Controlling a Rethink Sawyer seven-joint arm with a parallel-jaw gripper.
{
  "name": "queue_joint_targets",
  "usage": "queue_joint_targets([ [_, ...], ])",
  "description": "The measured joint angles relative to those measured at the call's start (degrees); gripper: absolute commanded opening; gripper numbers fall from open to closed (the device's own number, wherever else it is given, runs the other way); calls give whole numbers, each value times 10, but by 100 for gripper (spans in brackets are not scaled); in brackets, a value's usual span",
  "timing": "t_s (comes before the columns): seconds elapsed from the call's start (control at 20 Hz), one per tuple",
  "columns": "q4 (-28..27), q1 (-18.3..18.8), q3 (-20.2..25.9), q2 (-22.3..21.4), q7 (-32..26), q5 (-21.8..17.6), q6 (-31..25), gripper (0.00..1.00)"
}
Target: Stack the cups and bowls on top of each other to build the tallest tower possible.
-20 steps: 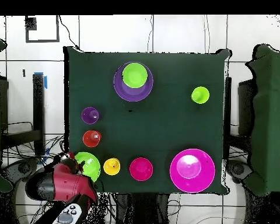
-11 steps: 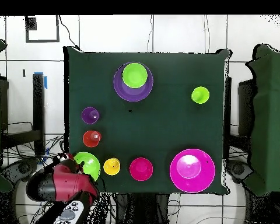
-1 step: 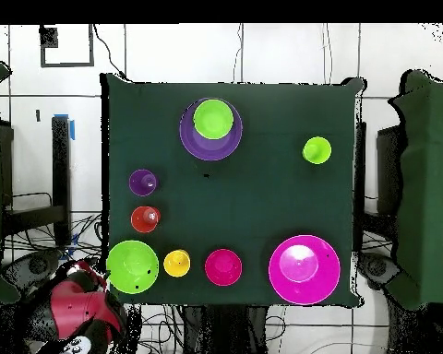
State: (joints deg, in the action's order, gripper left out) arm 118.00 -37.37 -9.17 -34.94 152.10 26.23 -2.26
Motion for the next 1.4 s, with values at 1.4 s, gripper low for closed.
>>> queue_joint_targets([
  [1.4, -16, -4, 5, 87, 0, 44, 55, 100],
])
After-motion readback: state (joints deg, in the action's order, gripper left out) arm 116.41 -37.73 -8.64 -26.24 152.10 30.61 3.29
